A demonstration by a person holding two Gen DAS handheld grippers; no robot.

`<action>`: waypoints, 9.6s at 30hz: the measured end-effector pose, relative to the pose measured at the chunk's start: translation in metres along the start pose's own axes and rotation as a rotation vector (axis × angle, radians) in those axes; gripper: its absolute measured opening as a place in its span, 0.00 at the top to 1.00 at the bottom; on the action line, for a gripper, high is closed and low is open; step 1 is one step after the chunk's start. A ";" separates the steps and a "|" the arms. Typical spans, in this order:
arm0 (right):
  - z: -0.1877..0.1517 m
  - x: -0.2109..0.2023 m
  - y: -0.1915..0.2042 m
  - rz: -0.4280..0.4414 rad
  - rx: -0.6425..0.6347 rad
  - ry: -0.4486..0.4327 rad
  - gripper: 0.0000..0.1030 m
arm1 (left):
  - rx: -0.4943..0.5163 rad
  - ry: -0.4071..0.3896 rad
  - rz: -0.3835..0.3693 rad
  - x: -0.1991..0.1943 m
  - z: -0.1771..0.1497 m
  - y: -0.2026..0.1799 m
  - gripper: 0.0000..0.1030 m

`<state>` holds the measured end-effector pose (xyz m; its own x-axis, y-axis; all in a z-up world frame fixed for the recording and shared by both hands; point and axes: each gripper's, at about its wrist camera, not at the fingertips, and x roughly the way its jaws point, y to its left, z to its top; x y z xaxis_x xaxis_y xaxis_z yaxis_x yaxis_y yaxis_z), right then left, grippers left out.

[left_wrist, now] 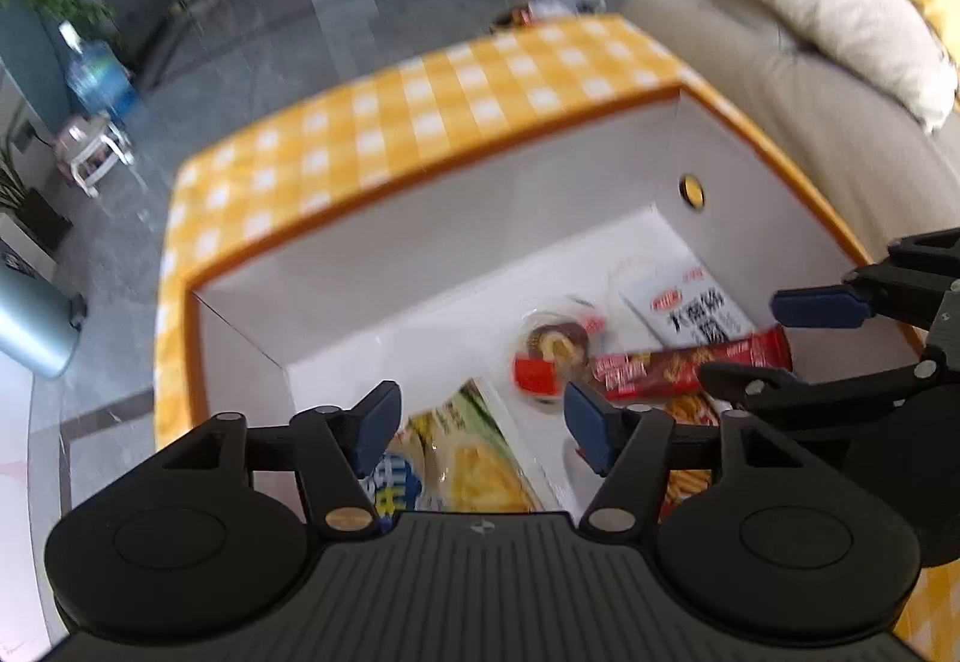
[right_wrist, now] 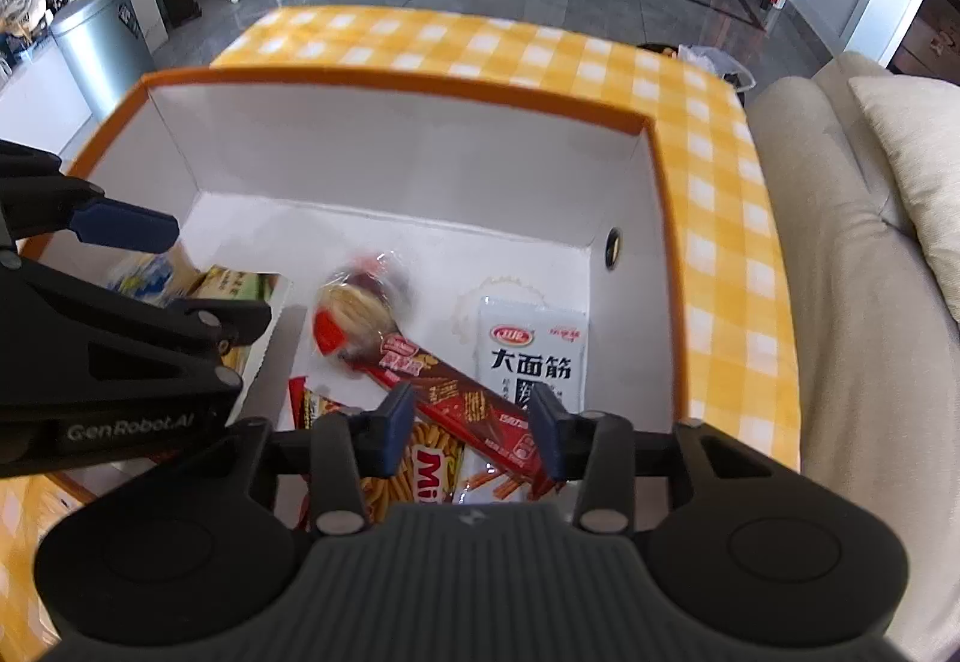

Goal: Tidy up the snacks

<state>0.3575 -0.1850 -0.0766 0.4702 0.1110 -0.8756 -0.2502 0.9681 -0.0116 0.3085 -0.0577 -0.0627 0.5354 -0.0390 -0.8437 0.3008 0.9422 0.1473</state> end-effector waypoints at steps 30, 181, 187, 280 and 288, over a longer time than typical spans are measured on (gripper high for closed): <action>-0.051 -0.113 0.016 0.110 0.076 -0.218 0.19 | 0.087 -0.331 0.078 -0.138 -0.097 0.002 0.21; -0.116 -0.157 0.009 0.052 0.245 -0.293 0.89 | -0.296 -0.188 0.005 -0.129 -0.082 -0.008 0.39; -0.093 -0.143 0.014 0.051 0.227 -0.301 0.89 | -0.244 -0.190 0.028 -0.115 -0.059 -0.006 0.39; -0.087 -0.156 0.024 0.011 0.185 -0.363 0.16 | -0.215 -0.283 0.152 -0.159 -0.107 0.021 0.20; -0.126 -0.157 0.025 0.002 0.196 -0.339 0.16 | -0.258 -0.226 0.111 -0.156 -0.144 0.013 0.20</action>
<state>0.1708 -0.2060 -0.0001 0.7307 0.1488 -0.6662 -0.1006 0.9888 0.1106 0.1152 0.0090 -0.0035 0.7232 0.0223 -0.6903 0.0379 0.9967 0.0720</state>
